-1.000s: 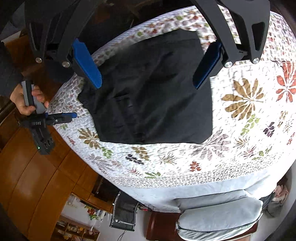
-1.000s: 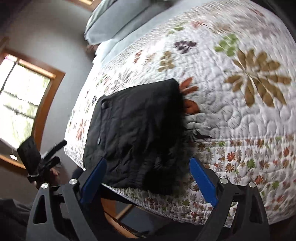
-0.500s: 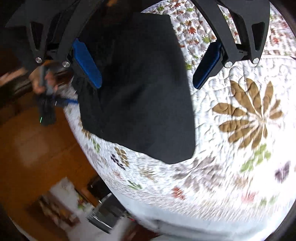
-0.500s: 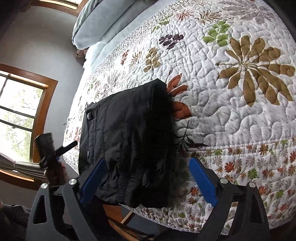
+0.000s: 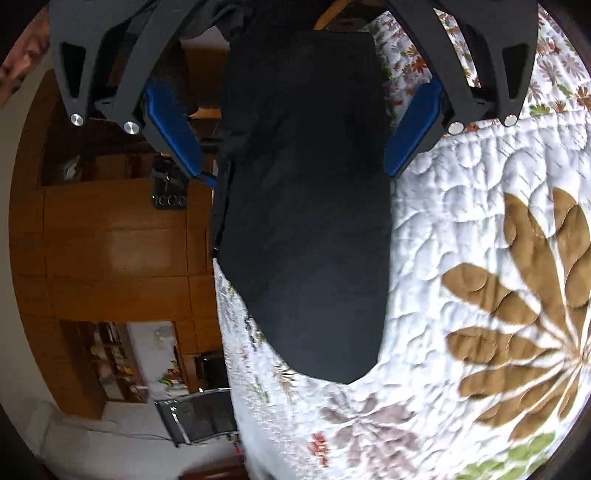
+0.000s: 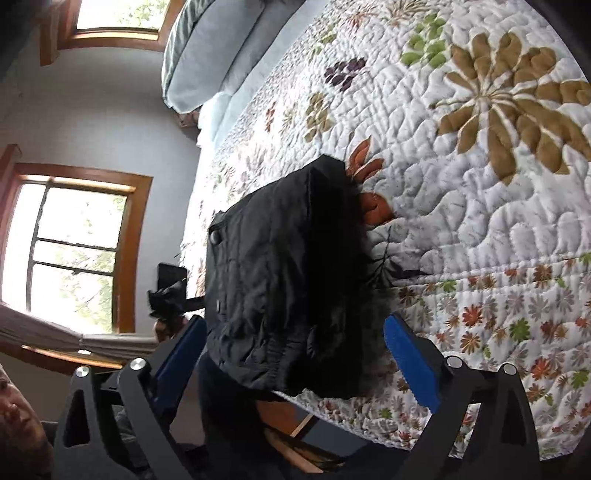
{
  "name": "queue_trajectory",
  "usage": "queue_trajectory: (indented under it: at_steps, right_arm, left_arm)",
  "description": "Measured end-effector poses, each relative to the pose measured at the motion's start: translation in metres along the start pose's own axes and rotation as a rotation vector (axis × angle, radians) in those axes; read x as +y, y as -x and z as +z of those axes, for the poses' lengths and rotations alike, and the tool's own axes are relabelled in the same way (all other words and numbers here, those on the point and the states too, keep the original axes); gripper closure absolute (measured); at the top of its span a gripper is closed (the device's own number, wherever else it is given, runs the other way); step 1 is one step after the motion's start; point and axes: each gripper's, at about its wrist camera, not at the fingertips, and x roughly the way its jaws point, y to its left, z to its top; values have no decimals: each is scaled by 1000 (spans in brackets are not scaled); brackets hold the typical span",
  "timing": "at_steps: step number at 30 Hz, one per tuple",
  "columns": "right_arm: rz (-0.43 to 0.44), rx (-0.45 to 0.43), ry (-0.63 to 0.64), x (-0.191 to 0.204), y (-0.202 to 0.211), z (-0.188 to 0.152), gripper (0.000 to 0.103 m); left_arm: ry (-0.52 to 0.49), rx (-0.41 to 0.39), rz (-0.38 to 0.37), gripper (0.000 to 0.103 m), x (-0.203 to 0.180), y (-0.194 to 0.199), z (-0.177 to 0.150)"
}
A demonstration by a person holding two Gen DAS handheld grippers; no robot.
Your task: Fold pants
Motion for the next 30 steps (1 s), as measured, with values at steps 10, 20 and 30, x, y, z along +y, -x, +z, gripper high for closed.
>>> queue_trajectory:
  at_steps: [10, 20, 30]
  right_arm:
    - [19, 136, 19, -11, -53, 13, 3]
    - [136, 145, -18, -21, -70, 25, 3]
    - [147, 195, -10, -18, -82, 23, 4]
  left_arm:
    - [23, 46, 13, 5, 8, -12, 2]
    - [52, 74, -21, 5, 15, -21, 13]
    - [27, 144, 2, 8, 15, -40, 15]
